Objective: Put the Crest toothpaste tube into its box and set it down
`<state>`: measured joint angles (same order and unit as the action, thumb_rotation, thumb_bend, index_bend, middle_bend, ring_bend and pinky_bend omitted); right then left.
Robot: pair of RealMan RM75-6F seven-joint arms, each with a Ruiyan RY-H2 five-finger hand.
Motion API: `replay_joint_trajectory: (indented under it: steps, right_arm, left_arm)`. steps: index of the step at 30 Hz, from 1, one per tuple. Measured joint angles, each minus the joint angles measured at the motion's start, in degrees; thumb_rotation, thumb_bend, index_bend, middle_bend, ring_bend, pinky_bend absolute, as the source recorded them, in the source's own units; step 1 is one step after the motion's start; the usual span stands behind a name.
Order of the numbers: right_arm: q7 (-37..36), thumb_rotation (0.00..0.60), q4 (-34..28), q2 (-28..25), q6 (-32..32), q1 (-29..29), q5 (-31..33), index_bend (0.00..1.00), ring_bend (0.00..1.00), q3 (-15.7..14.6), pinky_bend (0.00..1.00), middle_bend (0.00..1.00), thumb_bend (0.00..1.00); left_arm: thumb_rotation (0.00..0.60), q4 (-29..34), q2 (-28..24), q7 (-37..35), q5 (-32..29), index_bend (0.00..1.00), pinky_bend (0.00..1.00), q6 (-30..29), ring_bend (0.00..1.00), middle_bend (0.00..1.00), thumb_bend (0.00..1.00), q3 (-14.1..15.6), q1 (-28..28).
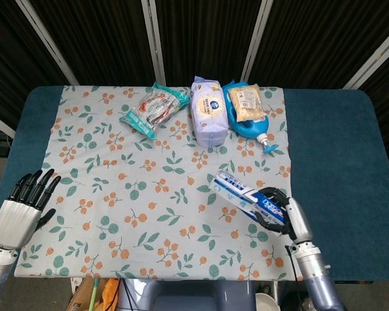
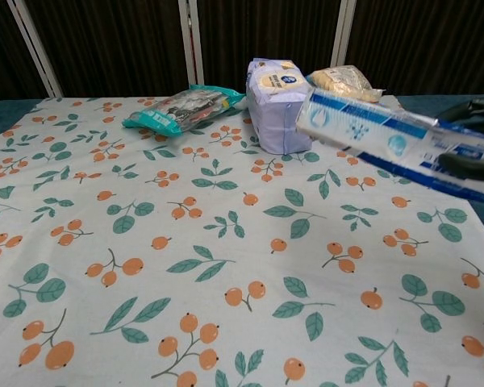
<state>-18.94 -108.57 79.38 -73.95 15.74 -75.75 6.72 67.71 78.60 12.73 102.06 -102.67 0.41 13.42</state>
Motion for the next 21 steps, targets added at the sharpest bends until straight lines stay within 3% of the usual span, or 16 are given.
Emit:
replay_joint_trajectory:
  steps: [14, 17, 21]
  right_arm:
    - [7.8, 0.6, 12.4, 11.3, -0.6, -1.1, 0.4, 0.37, 0.51, -3.7, 0.6, 0.56, 0.39]
    - [9.6, 0.6, 13.9, 12.1, -0.6, -1.3, 0.1, 0.33, 0.41, -4.3, 0.49, 0.54, 0.39]
    - [12.2, 0.6, 14.7, 12.4, 0.4, -1.1, -0.3, 0.19, 0.23, -5.2, 0.29, 0.41, 0.39]
  left_arm:
    - [0.6, 0.3, -0.1, -1.0, 0.0, 0.08, 0.21, 0.4, 0.13, 0.07, 0.0, -0.6, -0.3]
    - [0.6, 0.3, -0.1, -0.9, 0.2, 0.08, 0.21, 0.4, 0.13, 0.07, 0.0, -0.6, -0.3]
    - [0.6, 0.4, -0.2, -1.0, 0.2, 0.08, 0.21, 0.5, 0.13, 0.07, 0.0, -0.8, -0.4]
